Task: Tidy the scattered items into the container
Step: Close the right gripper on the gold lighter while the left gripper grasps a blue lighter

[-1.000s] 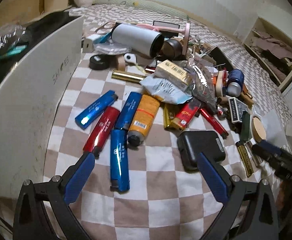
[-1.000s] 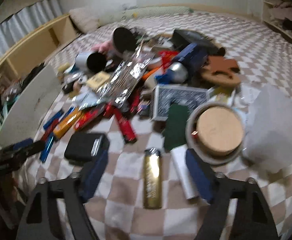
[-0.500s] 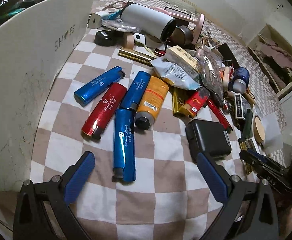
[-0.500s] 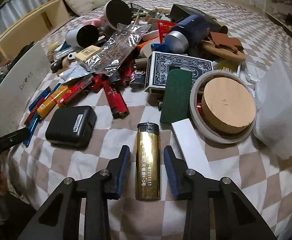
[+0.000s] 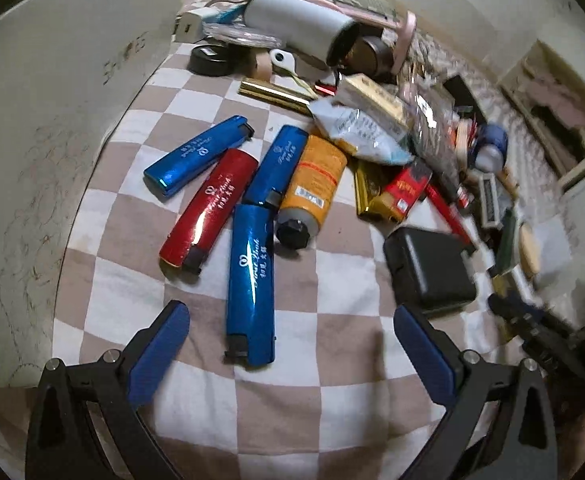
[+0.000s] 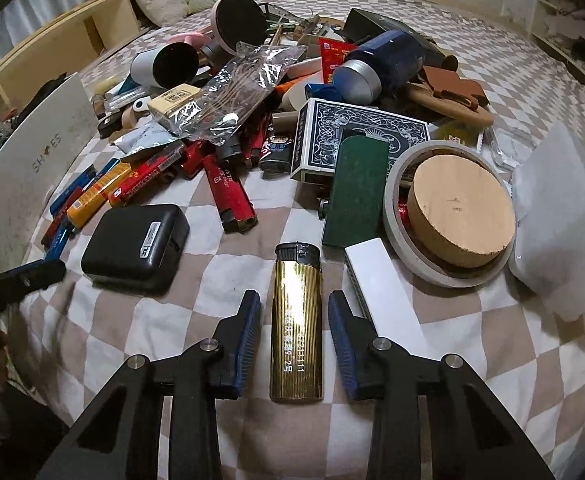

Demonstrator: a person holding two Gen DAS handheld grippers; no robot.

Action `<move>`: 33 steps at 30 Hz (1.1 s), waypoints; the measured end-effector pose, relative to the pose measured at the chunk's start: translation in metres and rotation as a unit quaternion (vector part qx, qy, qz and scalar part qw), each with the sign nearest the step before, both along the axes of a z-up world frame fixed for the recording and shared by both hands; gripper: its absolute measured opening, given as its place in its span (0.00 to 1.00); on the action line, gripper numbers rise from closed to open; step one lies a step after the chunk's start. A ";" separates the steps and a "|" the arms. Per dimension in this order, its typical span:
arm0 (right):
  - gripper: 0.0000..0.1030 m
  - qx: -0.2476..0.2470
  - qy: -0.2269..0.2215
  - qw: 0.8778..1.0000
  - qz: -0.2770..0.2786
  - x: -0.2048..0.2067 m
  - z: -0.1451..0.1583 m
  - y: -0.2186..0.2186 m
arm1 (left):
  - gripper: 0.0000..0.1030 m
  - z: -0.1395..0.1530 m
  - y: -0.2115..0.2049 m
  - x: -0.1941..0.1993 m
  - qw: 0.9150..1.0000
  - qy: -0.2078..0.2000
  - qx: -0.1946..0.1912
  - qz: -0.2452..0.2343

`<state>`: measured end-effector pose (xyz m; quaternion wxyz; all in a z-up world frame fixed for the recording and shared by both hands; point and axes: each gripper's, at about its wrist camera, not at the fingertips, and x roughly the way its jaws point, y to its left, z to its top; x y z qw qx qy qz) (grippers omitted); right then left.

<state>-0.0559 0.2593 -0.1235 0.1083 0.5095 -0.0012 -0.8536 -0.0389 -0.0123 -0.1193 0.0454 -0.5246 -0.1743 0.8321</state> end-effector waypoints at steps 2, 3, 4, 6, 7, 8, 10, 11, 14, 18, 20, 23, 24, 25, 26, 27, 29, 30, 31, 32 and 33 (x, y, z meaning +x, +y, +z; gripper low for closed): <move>0.35 -0.002 0.000 1.000 0.000 0.000 0.000 0.001 | 0.91 0.002 -0.006 0.001 1.000 0.001 0.011 0.012; 0.35 -0.005 0.000 1.000 -0.001 0.000 0.000 0.001 | 0.80 0.003 -0.007 0.002 1.000 0.001 0.003 0.017; 0.35 -0.006 0.000 1.000 -0.002 0.001 0.000 0.001 | 0.70 0.003 -0.007 0.002 1.000 0.002 -0.004 0.019; 0.35 -0.008 0.001 1.000 -0.003 0.001 0.001 0.001 | 0.59 0.005 -0.008 0.002 1.000 0.004 -0.015 0.023; 0.35 -0.008 0.001 1.000 -0.002 0.001 0.001 0.001 | 0.54 0.005 -0.009 0.002 1.000 0.005 -0.017 0.024; 0.35 -0.008 0.002 1.000 -0.002 0.001 0.001 0.001 | 0.52 0.005 -0.009 0.001 1.000 0.006 -0.019 0.023; 0.35 -0.007 0.005 1.000 0.000 0.002 0.001 0.000 | 0.48 0.006 -0.006 0.000 0.999 0.011 -0.033 0.016; 0.35 -0.007 0.005 1.000 0.000 0.002 0.001 0.000 | 0.47 0.006 -0.004 -0.001 0.999 0.013 -0.040 0.012; 0.35 -0.009 0.007 1.000 0.002 0.003 0.001 0.001 | 0.47 0.005 0.005 -0.003 0.997 0.021 -0.072 -0.006; 0.35 -0.005 0.010 1.000 0.010 0.003 0.000 0.000 | 0.36 0.002 0.011 -0.006 0.994 0.031 -0.106 -0.016; 0.35 -0.003 0.012 1.000 0.014 0.004 0.000 0.000 | 0.35 0.001 0.013 -0.008 0.992 0.034 -0.116 -0.018; 0.35 -0.002 0.013 1.000 0.017 0.005 0.000 0.000 | 0.32 0.001 0.013 -0.007 0.992 0.036 -0.119 -0.018; 0.35 -0.001 0.013 1.000 0.018 0.005 0.001 0.000 | 0.29 0.001 0.012 -0.007 0.992 0.036 -0.118 -0.018; 0.35 0.000 0.012 1.000 0.020 0.005 0.001 0.000 | 0.28 0.002 0.012 -0.006 0.992 0.036 -0.116 -0.018; 0.35 0.001 0.012 1.000 0.021 0.006 0.001 0.000 | 0.27 0.002 0.012 -0.005 0.993 0.036 -0.113 -0.016; 0.35 0.001 0.012 1.000 0.022 0.006 0.001 0.000 | 0.26 0.002 0.012 -0.005 0.993 0.036 -0.109 -0.014; 0.31 0.006 0.012 1.000 0.026 0.007 0.002 0.000 | 0.25 0.003 0.011 -0.004 0.994 0.036 -0.103 -0.014; 0.31 0.017 0.013 0.999 0.031 0.008 0.002 -0.003 | 0.25 0.003 0.010 -0.003 0.994 0.036 -0.100 -0.014; 0.30 0.025 0.015 0.999 0.035 0.009 0.002 -0.005 | 0.25 0.003 0.011 -0.003 0.994 0.036 -0.098 -0.014; 0.29 0.034 0.017 0.999 0.039 0.010 0.002 -0.007 | 0.24 0.003 0.011 -0.003 0.995 0.037 -0.095 -0.014; 0.27 0.041 0.018 0.998 0.042 0.011 0.001 -0.009 | 0.23 0.004 0.011 -0.002 0.995 0.038 -0.093 -0.014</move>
